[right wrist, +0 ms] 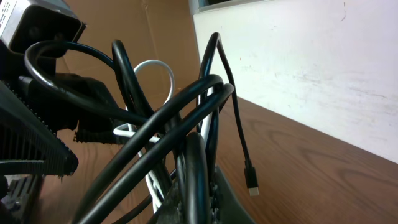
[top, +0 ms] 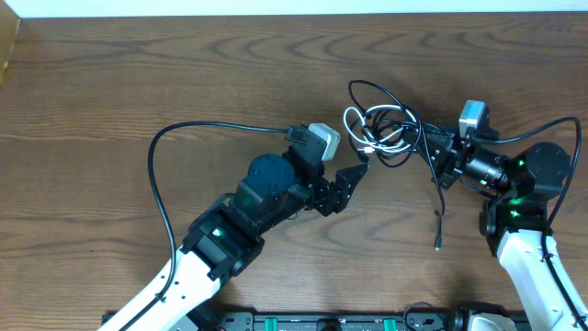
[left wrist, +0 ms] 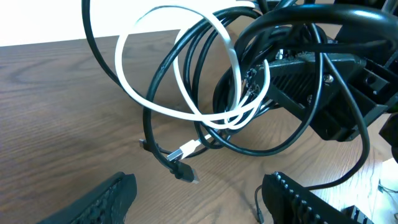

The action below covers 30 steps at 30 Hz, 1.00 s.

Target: Untangle cables

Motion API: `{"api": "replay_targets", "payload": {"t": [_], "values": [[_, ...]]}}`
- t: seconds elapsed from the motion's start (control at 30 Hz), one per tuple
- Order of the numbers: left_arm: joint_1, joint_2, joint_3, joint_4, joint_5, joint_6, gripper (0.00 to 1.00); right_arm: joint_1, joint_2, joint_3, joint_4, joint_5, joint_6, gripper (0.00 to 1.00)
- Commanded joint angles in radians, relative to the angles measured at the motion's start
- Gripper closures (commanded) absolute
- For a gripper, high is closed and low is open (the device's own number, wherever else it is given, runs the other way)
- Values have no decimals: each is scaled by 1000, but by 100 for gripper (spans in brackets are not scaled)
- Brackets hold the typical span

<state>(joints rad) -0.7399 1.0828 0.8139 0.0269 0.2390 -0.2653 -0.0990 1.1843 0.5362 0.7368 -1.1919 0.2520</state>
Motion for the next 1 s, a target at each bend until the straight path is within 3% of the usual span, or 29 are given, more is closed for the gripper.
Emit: {"api": "replay_targets", "payload": {"t": [0.0,0.97], "values": [[1,11,8,5,15,-2,31,-4,-4,11,2,10,2,99],[1,11,8,2,11,-21,36,-4,-4,11,-31,-27,78,99]]}}
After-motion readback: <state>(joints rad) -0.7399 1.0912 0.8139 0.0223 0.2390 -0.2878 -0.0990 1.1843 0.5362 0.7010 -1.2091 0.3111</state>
